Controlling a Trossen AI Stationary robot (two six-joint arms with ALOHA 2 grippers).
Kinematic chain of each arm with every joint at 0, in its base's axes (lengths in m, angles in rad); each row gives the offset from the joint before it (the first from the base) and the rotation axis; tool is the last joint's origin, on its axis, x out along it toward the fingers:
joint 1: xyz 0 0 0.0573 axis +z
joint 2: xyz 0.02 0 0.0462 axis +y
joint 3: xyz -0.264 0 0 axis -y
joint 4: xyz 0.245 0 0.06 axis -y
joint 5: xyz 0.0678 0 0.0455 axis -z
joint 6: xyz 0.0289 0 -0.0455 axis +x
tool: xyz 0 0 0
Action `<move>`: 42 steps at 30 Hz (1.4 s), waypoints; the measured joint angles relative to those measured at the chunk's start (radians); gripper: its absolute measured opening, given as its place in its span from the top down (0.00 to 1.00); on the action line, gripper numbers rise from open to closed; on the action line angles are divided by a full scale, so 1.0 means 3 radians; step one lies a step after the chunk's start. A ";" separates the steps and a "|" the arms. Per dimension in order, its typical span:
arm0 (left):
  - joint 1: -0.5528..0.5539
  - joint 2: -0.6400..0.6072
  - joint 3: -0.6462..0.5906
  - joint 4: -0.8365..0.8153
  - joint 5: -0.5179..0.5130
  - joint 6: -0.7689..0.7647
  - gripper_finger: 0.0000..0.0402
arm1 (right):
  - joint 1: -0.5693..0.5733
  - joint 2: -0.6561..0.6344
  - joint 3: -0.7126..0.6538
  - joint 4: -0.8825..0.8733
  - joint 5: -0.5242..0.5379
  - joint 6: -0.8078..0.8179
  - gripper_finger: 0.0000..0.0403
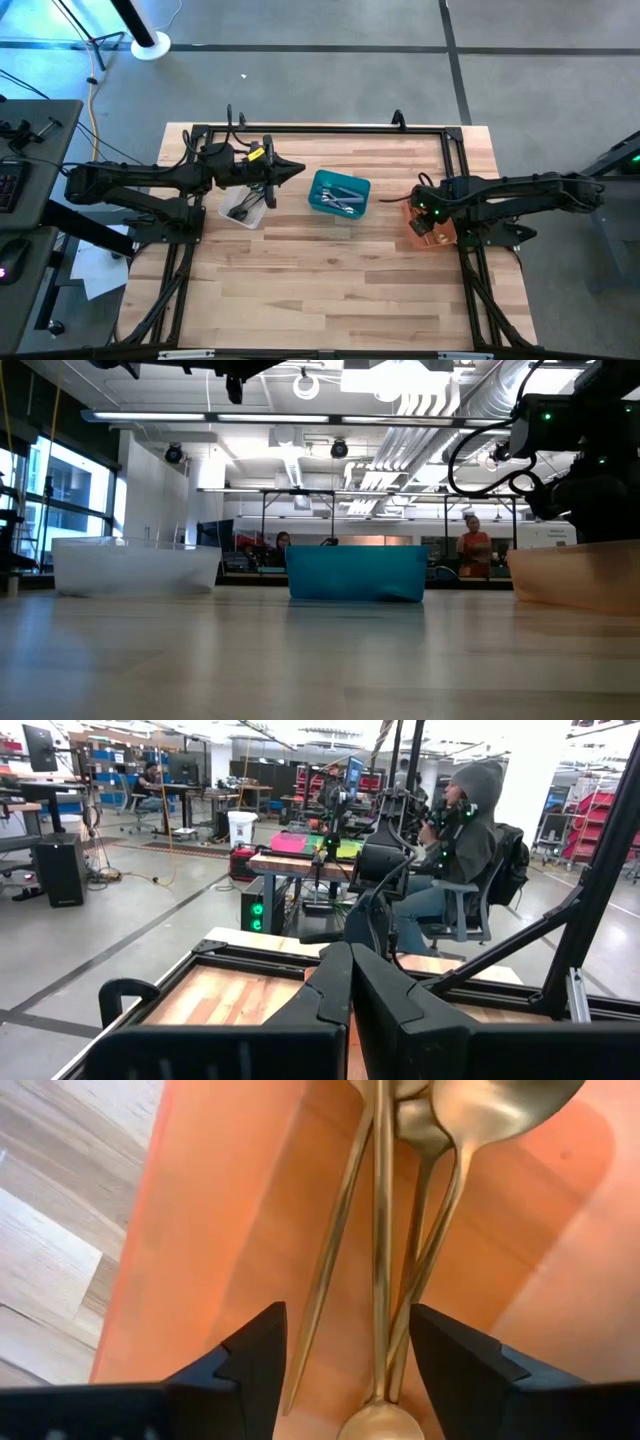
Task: Sort silverware by color (type)
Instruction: Return to Home Position
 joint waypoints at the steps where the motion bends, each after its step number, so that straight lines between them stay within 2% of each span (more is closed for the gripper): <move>1: 0.0000 0.0000 0.0000 0.0000 0.0000 0.0000 1.00 | 0.0000 -0.0001 0.0000 0.0000 -0.0001 0.0000 0.51; 8: 0.0000 -0.0007 0.0000 0.0007 0.0000 0.0001 1.00 | 0.0000 -0.0097 0.0003 0.0001 0.0001 0.0172 0.51; 17: 0.0003 -0.0064 0.0003 0.0018 -0.0001 0.0058 1.00 | 0.0000 -0.0546 0.0014 0.0020 0.0124 0.0494 0.51; 25: 0.0003 -0.0064 0.0003 0.0023 0.0000 0.0060 1.00 | 0.0000 -0.0710 0.0501 0.0134 0.0713 0.0392 0.51; 29: 0.0003 -0.0064 0.0003 0.0043 0.0000 0.0060 1.00 | 0.0001 -0.0701 0.0771 0.0706 0.0871 -0.0108 0.51; 36: 0.0003 -0.0066 0.0003 0.0045 0.0002 -0.0180 1.00 | 0.0000 -0.0678 0.1051 0.2225 0.0895 -0.1137 0.51; 40: 0.0003 -0.0066 0.0003 0.0044 0.0021 -0.0324 1.00 | 0.0000 -0.0564 0.1208 0.2883 0.0652 -0.1670 0.51; 42: 0.0003 -0.0094 0.0003 0.0034 0.0020 -0.0322 1.00 | 0.0000 -0.0468 0.1292 0.3036 0.0457 -0.1847 0.51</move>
